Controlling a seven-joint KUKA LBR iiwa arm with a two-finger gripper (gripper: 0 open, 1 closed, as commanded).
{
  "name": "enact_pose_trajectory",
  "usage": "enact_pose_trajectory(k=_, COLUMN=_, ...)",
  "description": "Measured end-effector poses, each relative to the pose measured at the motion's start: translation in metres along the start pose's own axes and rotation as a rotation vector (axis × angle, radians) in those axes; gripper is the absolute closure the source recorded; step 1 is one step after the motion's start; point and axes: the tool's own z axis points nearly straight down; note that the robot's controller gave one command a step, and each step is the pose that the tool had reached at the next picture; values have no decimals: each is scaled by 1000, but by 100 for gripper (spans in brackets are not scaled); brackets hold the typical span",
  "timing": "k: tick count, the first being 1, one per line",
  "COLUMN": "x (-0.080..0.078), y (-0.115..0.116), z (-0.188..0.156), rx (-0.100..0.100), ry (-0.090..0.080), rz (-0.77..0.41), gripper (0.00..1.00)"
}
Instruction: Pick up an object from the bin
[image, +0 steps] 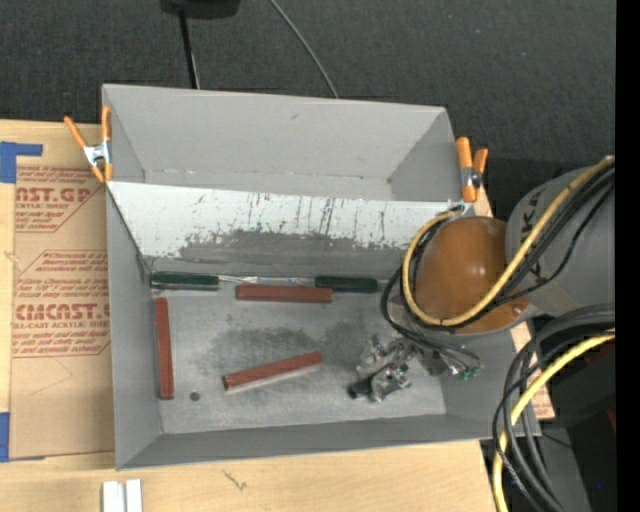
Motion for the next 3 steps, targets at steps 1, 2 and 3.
enact_pose_trajectory(k=1, x=1, y=1, z=-4, rx=-4, ry=6, rz=0, gripper=100)
enact_pose_trajectory(k=2, x=5, y=4, z=-22, rx=-13, ry=20, rz=-1, gripper=100)
enact_pose_trajectory(k=3, x=3, y=3, z=-43, rx=-10, ry=16, rz=0, gripper=100)
